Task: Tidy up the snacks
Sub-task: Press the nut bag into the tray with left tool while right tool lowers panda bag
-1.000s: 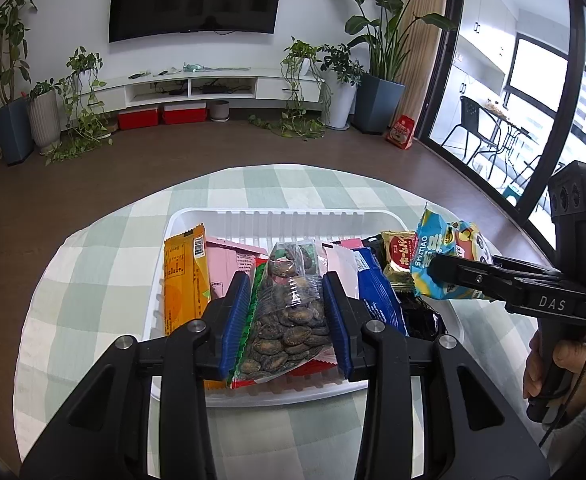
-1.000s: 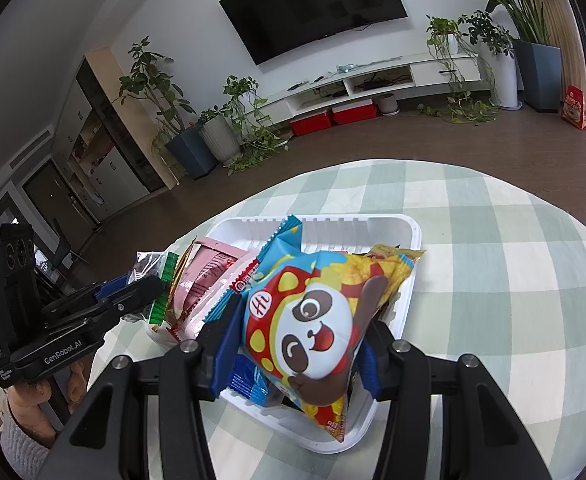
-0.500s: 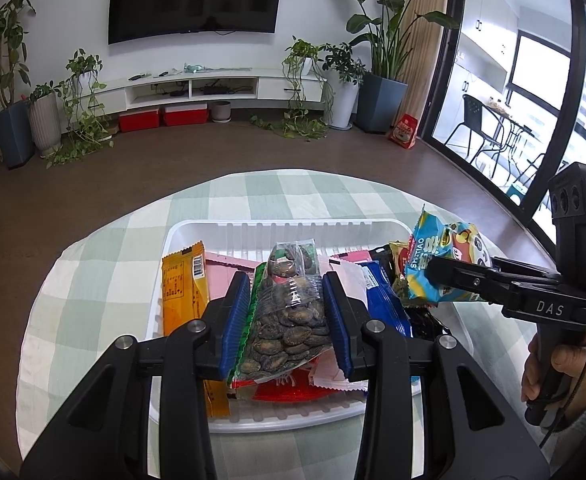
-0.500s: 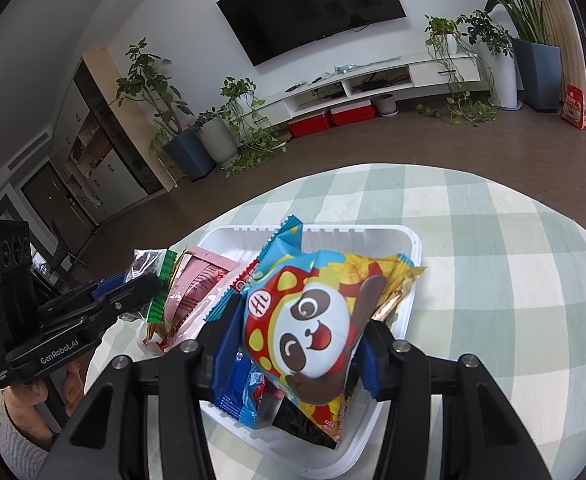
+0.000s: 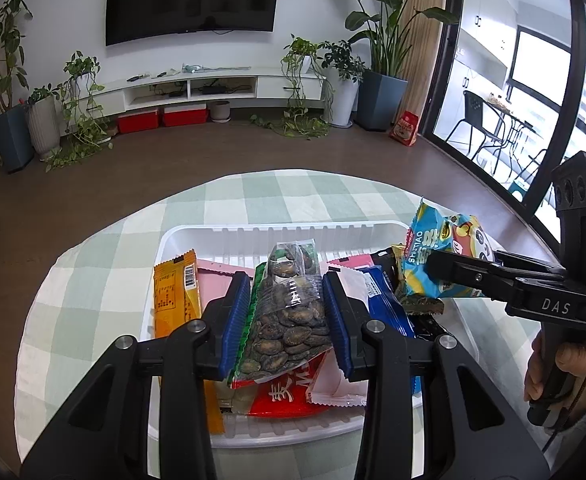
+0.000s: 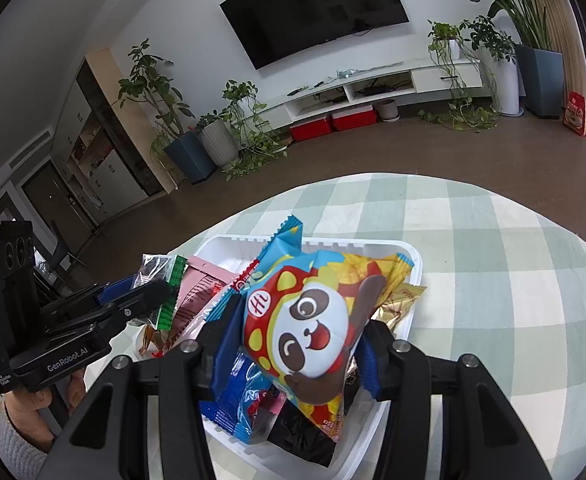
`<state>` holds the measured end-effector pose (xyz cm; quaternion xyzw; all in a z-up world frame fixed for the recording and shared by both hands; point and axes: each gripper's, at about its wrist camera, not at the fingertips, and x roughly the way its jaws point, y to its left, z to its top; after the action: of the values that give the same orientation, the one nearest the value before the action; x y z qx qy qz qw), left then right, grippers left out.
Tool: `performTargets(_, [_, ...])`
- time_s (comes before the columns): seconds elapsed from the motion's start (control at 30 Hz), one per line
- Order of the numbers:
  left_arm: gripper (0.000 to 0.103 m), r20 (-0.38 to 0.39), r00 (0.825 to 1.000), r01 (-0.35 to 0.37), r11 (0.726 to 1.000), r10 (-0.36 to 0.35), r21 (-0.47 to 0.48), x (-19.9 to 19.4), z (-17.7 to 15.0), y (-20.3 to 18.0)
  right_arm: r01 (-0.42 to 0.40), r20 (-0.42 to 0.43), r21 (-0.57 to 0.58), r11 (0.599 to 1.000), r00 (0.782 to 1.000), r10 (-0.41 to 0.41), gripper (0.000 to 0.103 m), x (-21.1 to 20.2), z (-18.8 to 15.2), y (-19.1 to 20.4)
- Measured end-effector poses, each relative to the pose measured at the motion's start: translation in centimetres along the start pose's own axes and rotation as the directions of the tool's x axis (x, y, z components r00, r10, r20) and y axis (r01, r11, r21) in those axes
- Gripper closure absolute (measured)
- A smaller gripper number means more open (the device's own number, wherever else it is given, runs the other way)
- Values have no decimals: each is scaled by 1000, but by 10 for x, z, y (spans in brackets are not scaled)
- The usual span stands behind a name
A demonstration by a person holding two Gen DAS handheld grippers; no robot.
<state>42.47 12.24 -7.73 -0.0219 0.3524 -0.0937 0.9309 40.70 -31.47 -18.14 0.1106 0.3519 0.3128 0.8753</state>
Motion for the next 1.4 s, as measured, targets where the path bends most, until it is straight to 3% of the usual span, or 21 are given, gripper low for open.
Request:
performTargets(0.43, [66,-3,1000,-5,1000,5,2,1,0,-1,1,-3,-1,1000,1000,-1,49,1,1,-3])
performTargets(0.77, [64,-12,999,-31,1000,31,-5,13,3,21,32,-13,-5,999,999,-32,47,7,-1,-6])
performTargets(0.9, [62,-8,999,-39,999,39,-6,15,5,31,43,-12,-7,999,999,-43,37,7,-2,-6])
performTargets(1.4, [55,-2,999,-54,998,54,-29,24,12,73,101,23,-58,993,995,-99,27,2,-3,-1])
